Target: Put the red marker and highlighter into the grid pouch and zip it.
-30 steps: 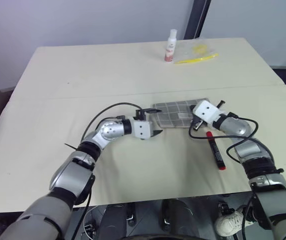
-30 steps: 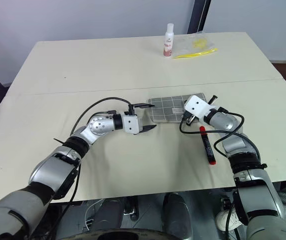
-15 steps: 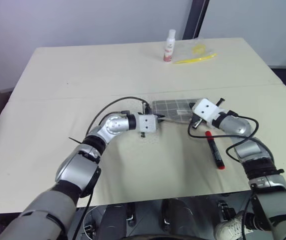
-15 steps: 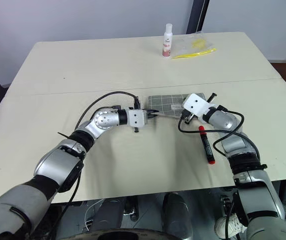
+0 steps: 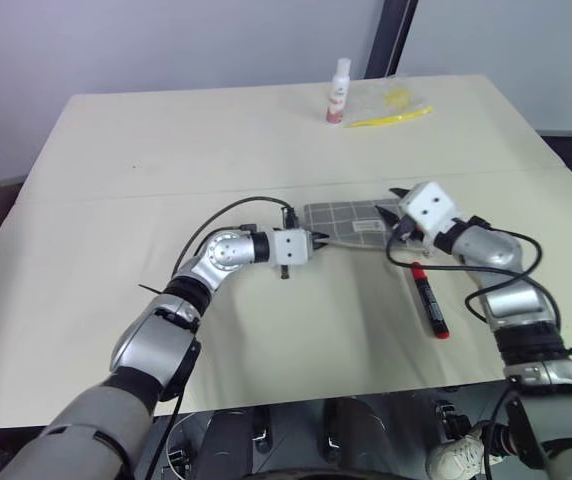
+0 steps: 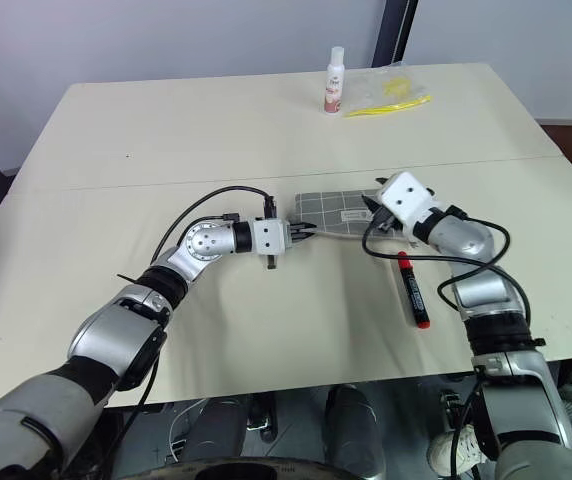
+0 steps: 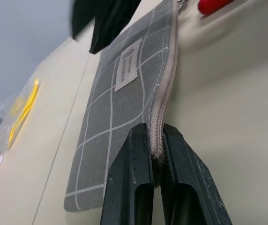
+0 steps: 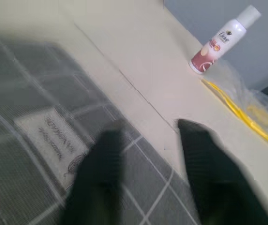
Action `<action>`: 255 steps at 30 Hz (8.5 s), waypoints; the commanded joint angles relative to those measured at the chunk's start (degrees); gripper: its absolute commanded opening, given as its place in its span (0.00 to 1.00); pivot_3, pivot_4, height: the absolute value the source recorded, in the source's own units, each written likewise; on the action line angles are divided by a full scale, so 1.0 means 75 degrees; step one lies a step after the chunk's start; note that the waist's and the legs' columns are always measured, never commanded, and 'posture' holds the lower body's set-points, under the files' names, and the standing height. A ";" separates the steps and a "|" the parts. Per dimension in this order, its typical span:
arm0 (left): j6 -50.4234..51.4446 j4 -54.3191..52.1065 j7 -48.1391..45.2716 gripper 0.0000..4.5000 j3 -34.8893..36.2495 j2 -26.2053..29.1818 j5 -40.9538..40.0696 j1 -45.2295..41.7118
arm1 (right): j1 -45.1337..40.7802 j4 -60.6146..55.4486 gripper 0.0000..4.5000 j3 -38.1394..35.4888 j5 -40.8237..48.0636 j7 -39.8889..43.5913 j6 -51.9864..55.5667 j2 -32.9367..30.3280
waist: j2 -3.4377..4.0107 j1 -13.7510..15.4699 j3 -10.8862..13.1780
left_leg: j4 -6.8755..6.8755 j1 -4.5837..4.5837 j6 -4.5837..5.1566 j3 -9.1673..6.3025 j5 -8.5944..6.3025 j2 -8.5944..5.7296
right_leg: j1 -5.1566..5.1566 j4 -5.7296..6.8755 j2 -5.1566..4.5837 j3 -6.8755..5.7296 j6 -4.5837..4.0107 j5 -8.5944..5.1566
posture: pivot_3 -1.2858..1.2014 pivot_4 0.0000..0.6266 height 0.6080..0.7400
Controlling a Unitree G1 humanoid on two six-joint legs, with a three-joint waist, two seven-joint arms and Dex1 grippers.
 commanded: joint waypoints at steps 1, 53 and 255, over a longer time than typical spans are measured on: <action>0.0329 -0.0815 0.0167 0.00 0.0162 0.0270 -0.0097 0.0320 | 0.1094 -0.2113 0.90 -0.1011 0.0998 0.0469 0.1423 -0.0629 | 0.0000 0.0075 0.0000 | 0.0000 -0.0003 0.0004 -0.0003 -0.0003 -0.0001 | -0.0002 0.0000 -0.0002 0.0000 0.0000 0.0000 | 0.52 0.24 1.00; 0.3275 -0.6139 0.0847 0.00 0.0414 0.1169 -0.0427 0.2426 | 0.0636 -0.2600 0.00 0.0876 0.0810 -0.1522 0.3229 0.1383 | -0.0004 -0.0112 -0.0002 | -0.0006 -0.0001 -0.0007 0.0004 0.0000 0.0003 | -0.0012 0.0003 0.0007 0.0003 -0.0002 0.0000 | 0.52 0.24 1.00; 0.1815 -0.4364 -0.0455 0.00 0.0210 0.1380 -0.1252 0.1863 | 0.5775 -0.7184 0.99 -0.2163 0.2663 -0.3199 0.6418 0.1507 | -0.0020 0.0097 -0.0005 | 0.0009 0.0005 -0.0007 -0.0007 -0.0026 0.0004 | -0.0016 -0.0036 0.0000 0.0008 -0.0031 -0.0016 | 0.52 0.24 1.00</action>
